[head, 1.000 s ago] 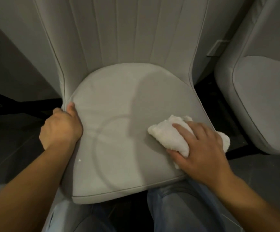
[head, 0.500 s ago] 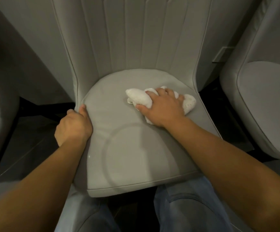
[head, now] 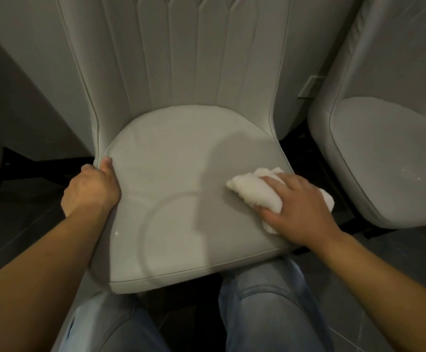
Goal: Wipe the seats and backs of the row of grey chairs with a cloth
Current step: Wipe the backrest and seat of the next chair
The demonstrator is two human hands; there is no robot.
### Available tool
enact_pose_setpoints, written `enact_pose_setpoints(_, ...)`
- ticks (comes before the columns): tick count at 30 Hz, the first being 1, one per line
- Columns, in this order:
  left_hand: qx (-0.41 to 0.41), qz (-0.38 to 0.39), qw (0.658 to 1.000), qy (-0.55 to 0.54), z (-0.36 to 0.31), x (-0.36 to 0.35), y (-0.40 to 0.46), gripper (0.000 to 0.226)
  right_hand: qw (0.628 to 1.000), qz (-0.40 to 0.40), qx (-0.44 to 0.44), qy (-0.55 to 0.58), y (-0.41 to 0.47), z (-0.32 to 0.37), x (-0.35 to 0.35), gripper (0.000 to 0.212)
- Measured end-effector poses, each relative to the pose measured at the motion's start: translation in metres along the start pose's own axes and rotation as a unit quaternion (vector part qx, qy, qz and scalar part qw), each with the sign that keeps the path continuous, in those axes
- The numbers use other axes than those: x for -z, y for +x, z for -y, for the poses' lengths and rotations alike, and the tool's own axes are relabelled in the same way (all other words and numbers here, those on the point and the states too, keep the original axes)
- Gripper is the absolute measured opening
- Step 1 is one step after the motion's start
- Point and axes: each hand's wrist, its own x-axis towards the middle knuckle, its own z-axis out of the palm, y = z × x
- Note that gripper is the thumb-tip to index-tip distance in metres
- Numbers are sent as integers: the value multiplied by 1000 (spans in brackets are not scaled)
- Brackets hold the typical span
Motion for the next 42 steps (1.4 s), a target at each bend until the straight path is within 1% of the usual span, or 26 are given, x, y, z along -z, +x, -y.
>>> enact_pose_setpoints(2, -3, 0, 1000, -2, -1, -1, -1, 75, 999, -9, -42, 3, 18, -5, -2, 65)
enact_pose_setpoints(5, -2, 5, 1000, -5, -3, 0, -2, 73, 994, -25, -94, -49, 34, 12, -15, 60)
enact_pose_setpoints(7, -3, 6, 1000, -8, -3, 1, -4, 73, 993, -40, -96, -60, 35, 29, -23, 60)
enact_pose_setpoints(12, -17, 28, 999, 0, -5, 8, -4, 72, 998, -40, -7, -50, 28, 83, -39, 62)
enact_pose_setpoints(17, -56, 103, 993, -13, 8, 19, 0, 73, 996, -17, 69, -50, 49, 144, -55, 63)
enact_pose_setpoints(19, -67, 127, 989, -36, 18, 26, 0, 69, 995, -14, 93, -40, 61, 168, -62, 65)
enact_pose_setpoints(20, -66, 127, 988, -59, 24, 29, 0, 65, 994, -10, 102, -36, 66, 181, -66, 66)
enact_pose_setpoints(24, -56, 60, 985, -151, 58, 43, -16, 41, 991, 10, 131, -12, 90, 220, -83, 66)
enact_pose_setpoints(26, -41, 56, 981, -181, 75, 43, -35, 39, 991, 13, 130, 0, 105, 230, -87, 62)
enact_pose_setpoints(28, -44, 68, 983, -167, 90, 39, -56, 40, 992, 26, 124, -4, 121, 238, -88, 61)
enact_pose_setpoints(29, -65, 69, 987, -131, 97, 38, -68, 42, 992, 35, 120, -8, 129, 243, -89, 62)
enact_pose_setpoints(30, -103, 52, 991, -75, 105, 39, -80, 45, 992, 41, 116, -10, 135, 247, -90, 64)
enact_pose_setpoints(31, -158, 16, 987, -9, 114, 42, -90, 48, 993, 42, 112, -11, 140, 250, -92, 64)
enact_pose_setpoints(33, -274, -93, 954, 83, 132, 55, -96, 50, 994, 31, 108, -10, 143, 252, -95, 63)
enact_pose_setpoints(34, -306, -142, 936, 103, 142, 65, -91, 49, 994, 21, 109, -11, 142, 252, -98, 63)
enact_pose_setpoints(35, -307, -178, 928, 119, 151, 77, -83, 50, 994, 8, 111, -15, 141, 250, -100, 63)
enact_pose_setpoints(36, -276, -197, 931, 133, 160, 90, -71, 51, 993, -6, 114, -19, 140, 249, -102, 63)
enact_pose_setpoints(37, -228, -201, 941, 147, 169, 102, -58, 54, 993, -20, 117, -21, 139, 248, -103, 62)
enact_pose_setpoints(40, -92, -159, 962, 203, 198, 130, -19, 64, 992, -37, 122, -24, 138, 248, -105, 63)
enact_pose_setpoints(42, -47, -109, 966, 230, 222, 134, -2, 73, 992, -27, 119, -34, 139, 249, -105, 66)
